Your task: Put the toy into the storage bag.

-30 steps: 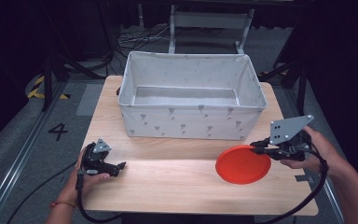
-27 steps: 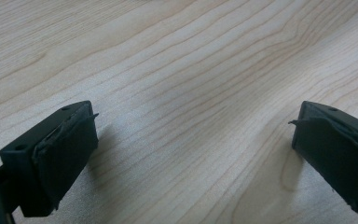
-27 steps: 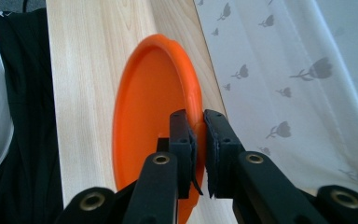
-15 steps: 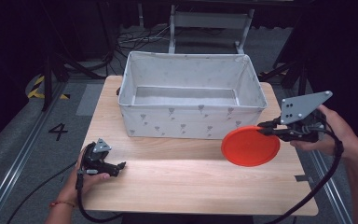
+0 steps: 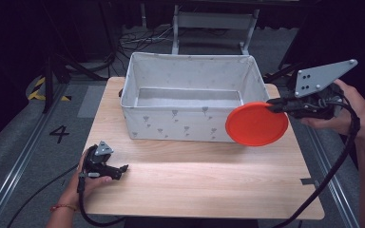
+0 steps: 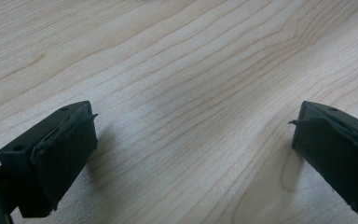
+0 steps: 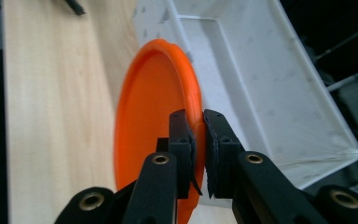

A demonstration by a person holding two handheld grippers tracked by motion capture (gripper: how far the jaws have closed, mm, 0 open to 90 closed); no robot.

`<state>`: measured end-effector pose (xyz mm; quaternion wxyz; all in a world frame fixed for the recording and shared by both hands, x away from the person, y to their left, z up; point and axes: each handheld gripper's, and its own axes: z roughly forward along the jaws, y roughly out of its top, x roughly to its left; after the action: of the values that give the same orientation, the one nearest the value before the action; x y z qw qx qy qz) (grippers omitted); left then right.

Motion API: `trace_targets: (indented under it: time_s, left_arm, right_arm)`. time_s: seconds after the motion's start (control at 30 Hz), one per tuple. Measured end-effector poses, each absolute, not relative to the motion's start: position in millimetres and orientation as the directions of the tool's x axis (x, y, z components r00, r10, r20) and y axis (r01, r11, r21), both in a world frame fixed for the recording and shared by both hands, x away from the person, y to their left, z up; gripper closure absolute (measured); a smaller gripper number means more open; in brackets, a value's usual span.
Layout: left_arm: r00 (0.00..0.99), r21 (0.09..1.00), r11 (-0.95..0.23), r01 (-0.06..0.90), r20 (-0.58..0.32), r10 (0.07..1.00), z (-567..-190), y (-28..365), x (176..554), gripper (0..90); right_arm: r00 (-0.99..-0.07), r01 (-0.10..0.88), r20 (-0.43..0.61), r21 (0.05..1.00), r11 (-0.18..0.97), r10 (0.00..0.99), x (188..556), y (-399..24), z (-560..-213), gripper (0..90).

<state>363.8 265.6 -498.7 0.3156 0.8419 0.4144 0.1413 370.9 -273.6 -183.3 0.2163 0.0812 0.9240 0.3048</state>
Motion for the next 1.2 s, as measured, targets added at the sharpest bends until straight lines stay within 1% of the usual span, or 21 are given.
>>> trace_targets:
  time_s: [0.33,0.47,0.57,0.87,1.07,1.2]
  left_arm:
    - [0.616,0.648,-0.457,0.609,-0.024,0.787,-498.6,265.6,363.7,0.3]
    - [0.617,0.648,-0.458,0.609,-0.023,0.787,-498.6,265.6,363.8,0.3]
    - [0.617,0.647,-0.459,0.609,-0.022,0.787,-498.6,265.7,363.7,0.3]
    - [0.616,0.648,-0.458,0.609,-0.023,0.787,-498.6,265.6,363.7,0.3]
    - [0.617,0.650,-0.460,0.605,-0.017,0.787,-498.6,265.9,363.1,0.5]
    - [0.617,0.650,-0.460,0.605,-0.017,0.787,-498.7,265.9,363.0,0.5]
  right_arm:
    - [-0.863,0.045,-0.378,0.604,0.795,0.336,392.2,-271.9,-156.3,82.5]
    - [-0.847,0.056,-0.385,0.620,0.782,0.367,404.4,-271.4,-150.5,82.6]
    - [-0.839,0.077,-0.369,0.648,0.758,0.401,418.0,-274.1,-148.7,82.6]
    - [-0.826,0.111,-0.362,0.646,0.755,0.431,449.8,-264.5,-152.2,82.6]
    - [-0.819,0.137,-0.354,0.641,0.755,0.450,472.3,-258.6,-163.9,82.5]
    - [-0.830,0.149,-0.338,0.632,0.761,0.444,485.6,-256.7,-176.3,82.5]
